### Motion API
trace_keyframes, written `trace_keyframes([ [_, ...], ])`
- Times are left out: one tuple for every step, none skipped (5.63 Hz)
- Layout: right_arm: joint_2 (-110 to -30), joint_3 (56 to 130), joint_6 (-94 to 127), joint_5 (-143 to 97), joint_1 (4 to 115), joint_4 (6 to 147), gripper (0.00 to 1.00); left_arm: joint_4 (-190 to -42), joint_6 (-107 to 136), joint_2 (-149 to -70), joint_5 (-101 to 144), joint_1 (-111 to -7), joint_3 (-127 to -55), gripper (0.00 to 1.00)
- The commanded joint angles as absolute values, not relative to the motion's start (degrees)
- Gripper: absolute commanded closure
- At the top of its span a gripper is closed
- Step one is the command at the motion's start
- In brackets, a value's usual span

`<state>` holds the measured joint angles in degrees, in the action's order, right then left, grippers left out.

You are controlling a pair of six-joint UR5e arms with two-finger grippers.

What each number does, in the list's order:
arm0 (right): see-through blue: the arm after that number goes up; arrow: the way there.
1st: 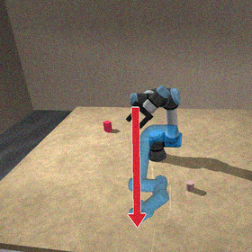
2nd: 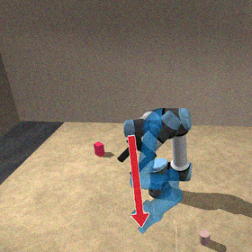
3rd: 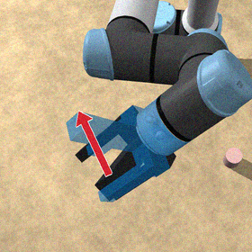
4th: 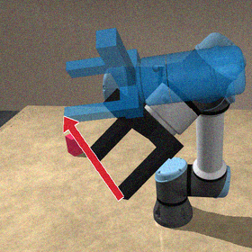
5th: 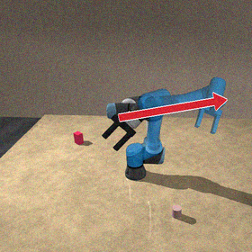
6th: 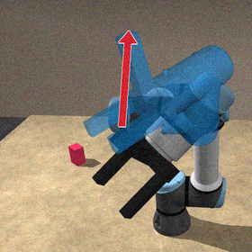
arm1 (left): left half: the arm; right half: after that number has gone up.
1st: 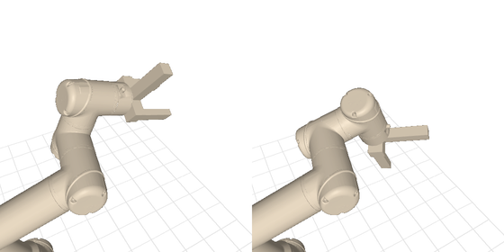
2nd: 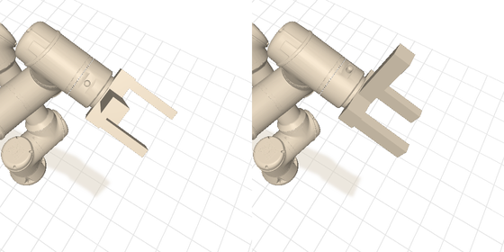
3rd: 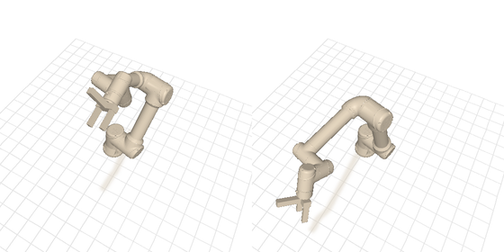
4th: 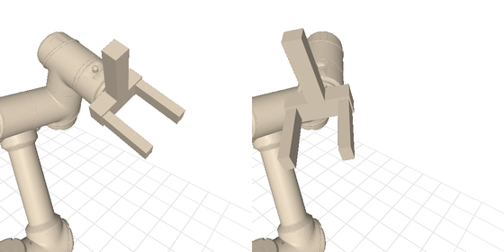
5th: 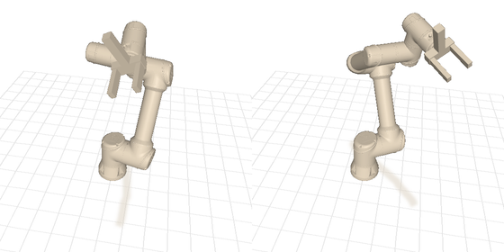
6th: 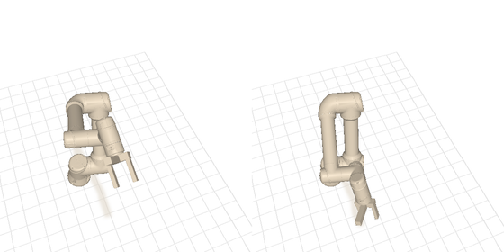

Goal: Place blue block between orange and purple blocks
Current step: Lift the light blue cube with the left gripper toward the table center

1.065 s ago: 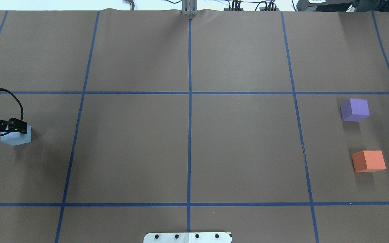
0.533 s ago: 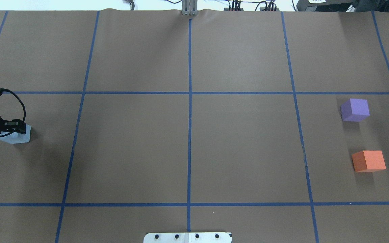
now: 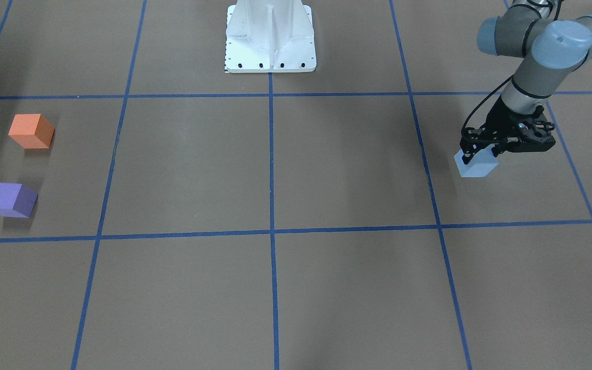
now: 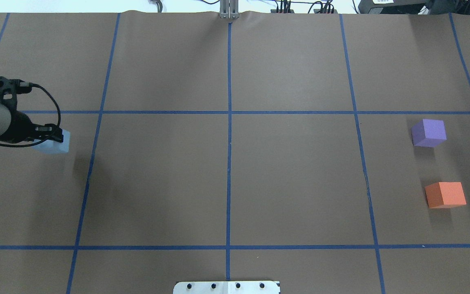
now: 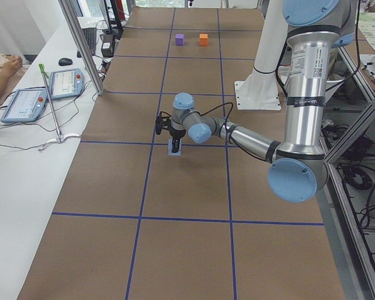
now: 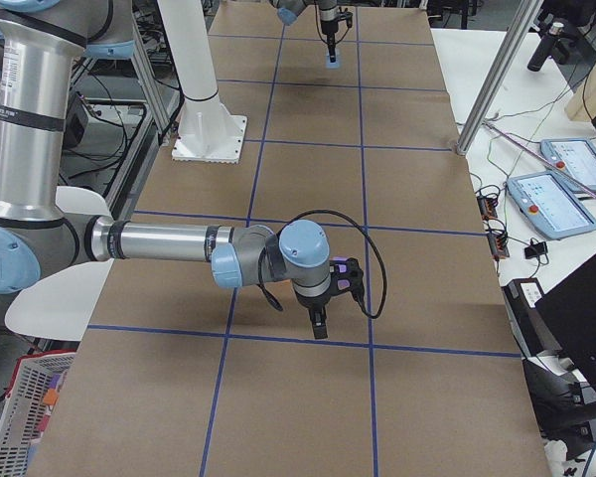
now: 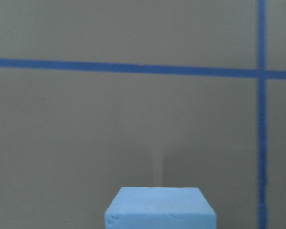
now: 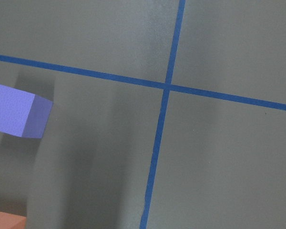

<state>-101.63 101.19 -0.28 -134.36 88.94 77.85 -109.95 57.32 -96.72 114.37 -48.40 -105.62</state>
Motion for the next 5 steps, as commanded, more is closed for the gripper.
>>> trace_keyframes([
  [-101.8, 101.1, -0.3, -134.5, 88.9, 77.9, 0.00, -90.4, 58.2, -120.2, 113.9, -41.5, -100.5, 1.00],
  [-101.9, 101.0, -0.3, -134.4, 88.9, 78.0, 0.00, -89.6, 60.2, -128.8, 113.8, -39.7, -93.0, 1.00],
  [-101.9, 100.9, -0.3, -134.4, 88.9, 77.9, 0.00, -89.7, 62.2, -137.5, 113.6, -37.4, -84.0, 1.00],
  [-101.9, 100.9, -0.4, -134.5, 88.9, 77.9, 0.00, -90.0, 62.9, -143.6, 111.1, -34.4, -77.5, 1.00],
  [-101.8, 101.0, -0.3, -134.4, 88.9, 77.8, 0.00, -90.1, 64.2, -145.4, 109.5, -32.2, -75.8, 1.00],
])
